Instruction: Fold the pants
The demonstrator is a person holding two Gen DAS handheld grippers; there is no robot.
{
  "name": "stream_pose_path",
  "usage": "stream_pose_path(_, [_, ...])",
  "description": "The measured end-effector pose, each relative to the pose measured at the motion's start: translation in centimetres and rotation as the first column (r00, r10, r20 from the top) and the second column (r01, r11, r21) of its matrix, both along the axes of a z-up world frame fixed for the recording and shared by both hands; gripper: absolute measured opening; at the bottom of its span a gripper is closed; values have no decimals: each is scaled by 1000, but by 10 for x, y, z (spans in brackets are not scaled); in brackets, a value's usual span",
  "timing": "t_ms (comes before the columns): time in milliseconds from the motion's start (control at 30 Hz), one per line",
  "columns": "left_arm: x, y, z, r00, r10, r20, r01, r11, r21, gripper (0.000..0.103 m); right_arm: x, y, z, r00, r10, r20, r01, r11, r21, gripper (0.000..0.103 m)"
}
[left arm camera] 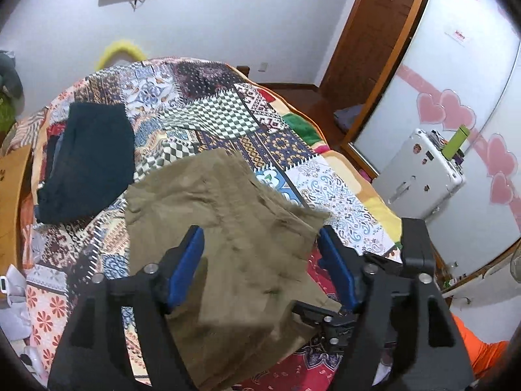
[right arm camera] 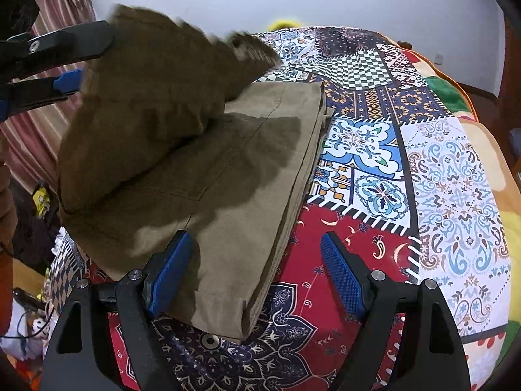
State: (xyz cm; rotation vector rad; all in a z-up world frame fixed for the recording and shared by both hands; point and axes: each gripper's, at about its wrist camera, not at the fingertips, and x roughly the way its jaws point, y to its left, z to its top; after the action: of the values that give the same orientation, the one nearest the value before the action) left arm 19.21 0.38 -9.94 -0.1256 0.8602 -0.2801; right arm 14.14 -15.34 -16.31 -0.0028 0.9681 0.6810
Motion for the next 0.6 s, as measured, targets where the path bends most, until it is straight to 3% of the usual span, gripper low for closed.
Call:
stream_pose_path(100, [6, 13, 3, 999, 41, 33, -43, 998, 46, 81, 0, -3, 1, 1000, -4, 2, 4, 1000, 3, 79])
stream_pose_path(333, [50, 57, -8, 991, 128, 30, -131, 981, 142, 87, -1, -12, 0, 1000, -19, -10, 19, 1000, 8, 79])
stream_pose_path(600, [137, 85, -70, 980, 153, -129, -117, 961, 252, 88, 1, -21, 1, 999, -48, -22, 48, 999, 16, 79])
